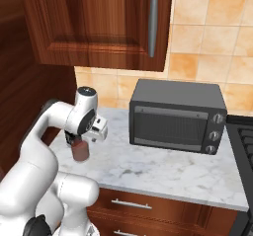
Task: Place the microwavable item in the microwave. Then, close the microwave door and press the start button.
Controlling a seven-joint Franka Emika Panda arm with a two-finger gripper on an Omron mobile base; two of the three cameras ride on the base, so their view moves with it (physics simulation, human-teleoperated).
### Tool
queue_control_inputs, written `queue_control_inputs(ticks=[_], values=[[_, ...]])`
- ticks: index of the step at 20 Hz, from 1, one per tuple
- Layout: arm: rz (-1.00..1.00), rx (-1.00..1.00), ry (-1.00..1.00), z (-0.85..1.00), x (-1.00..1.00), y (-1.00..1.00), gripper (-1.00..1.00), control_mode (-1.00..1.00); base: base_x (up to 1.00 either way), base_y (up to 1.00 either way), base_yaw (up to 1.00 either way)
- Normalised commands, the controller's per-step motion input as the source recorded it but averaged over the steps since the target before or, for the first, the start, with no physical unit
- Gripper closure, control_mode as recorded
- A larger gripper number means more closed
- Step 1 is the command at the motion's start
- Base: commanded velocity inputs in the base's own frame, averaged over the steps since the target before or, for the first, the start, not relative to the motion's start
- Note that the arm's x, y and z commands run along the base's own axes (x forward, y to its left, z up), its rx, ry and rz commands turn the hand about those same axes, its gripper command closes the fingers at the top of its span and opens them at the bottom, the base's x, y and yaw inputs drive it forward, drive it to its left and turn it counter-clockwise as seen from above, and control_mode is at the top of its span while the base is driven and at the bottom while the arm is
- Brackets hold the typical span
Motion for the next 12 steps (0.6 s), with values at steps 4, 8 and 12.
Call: queue_control_inputs(ticks=[4,8,12], values=[[-0.08,-0.02,0.16,-0.08,0.02,-0.08,-1.00,-1.00,0.00,0.00,0.00],[-0.04,-0.03,0.20,-0.32,0.11,0.00,-1.00,-1.00,0.00,0.00,0.00],[-0.03,0.00,0.16,-0.31,0.23,0.00,-1.00,-1.00,0.00,0.00,0.00]])
